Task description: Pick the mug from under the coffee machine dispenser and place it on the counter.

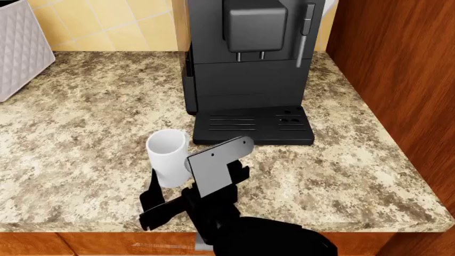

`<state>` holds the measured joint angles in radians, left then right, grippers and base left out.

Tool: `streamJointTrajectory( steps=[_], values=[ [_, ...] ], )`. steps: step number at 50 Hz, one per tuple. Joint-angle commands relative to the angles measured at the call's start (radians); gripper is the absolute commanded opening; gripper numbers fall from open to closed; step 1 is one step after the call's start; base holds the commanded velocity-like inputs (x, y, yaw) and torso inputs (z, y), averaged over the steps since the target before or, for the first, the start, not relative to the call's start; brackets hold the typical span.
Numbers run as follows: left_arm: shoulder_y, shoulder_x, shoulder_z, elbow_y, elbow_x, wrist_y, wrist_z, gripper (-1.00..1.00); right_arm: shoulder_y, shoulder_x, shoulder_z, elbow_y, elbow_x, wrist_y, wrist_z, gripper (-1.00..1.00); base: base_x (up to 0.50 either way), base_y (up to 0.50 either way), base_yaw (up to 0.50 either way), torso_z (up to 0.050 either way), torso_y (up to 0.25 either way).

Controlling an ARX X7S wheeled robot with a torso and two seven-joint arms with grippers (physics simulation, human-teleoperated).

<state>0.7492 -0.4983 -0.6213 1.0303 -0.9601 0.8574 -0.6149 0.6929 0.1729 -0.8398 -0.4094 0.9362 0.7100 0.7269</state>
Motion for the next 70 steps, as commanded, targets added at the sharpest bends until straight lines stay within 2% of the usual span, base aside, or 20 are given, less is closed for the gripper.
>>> streamJointTrajectory(
  steps=[1,29,47,70],
  values=[
    [-0.002,0.006,-0.006,0.002,-0.007,-0.003,0.006,1.00,0.012,0.013,0.029,-0.061,0.046,0.015,0.032,1.00,0.00,0.00,0.00,0.000,0.000],
    [0.008,0.004,-0.008,0.006,0.000,0.004,-0.002,1.00,-0.009,0.083,0.068,-0.303,0.131,0.012,0.118,1.00,0.00,0.00,0.00,0.000,0.000],
    [0.003,-0.004,0.000,0.006,0.012,-0.001,-0.012,1.00,0.056,0.094,0.140,-0.521,0.214,0.014,0.276,1.00,0.00,0.00,0.00,0.000,0.000],
    [0.016,-0.056,0.017,0.009,0.063,0.017,-0.068,1.00,0.084,0.166,0.223,-0.632,0.228,-0.062,0.371,1.00,0.00,0.00,0.00,0.000,0.000]
  ],
)
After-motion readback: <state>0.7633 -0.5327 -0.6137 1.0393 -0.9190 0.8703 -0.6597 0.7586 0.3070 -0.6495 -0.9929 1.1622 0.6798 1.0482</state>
